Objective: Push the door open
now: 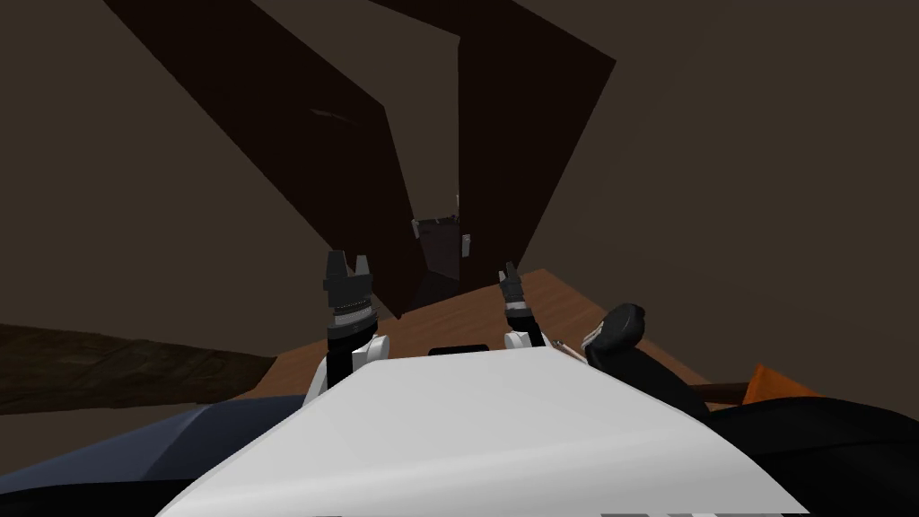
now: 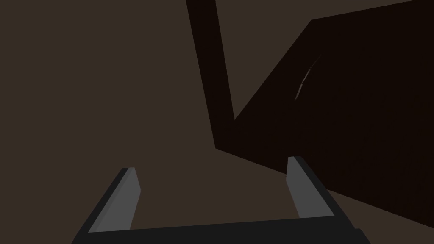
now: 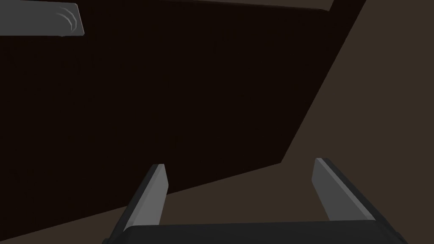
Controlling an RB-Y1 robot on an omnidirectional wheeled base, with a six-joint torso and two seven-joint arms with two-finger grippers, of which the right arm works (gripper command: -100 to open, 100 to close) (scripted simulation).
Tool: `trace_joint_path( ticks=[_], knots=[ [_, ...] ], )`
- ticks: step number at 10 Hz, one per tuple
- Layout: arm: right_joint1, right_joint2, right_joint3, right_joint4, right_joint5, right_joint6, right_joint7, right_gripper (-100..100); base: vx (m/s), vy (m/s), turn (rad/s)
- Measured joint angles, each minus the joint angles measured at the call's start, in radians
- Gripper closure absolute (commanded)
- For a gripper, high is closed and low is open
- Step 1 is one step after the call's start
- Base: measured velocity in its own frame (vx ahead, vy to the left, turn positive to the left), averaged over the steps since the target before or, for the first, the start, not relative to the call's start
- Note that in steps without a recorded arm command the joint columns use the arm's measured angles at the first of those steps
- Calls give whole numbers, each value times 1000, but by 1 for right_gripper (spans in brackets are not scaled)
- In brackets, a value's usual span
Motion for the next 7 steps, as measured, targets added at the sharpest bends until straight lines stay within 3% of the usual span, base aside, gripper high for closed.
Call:
trace_joint_path(
  ticks=[5,7],
  knots=[
    [-17,-3,44,90,-21,33,14,-100,148,-58,47],
    [-31,9,66,133,-25,46,27,-100,141,-71,54]
  ],
)
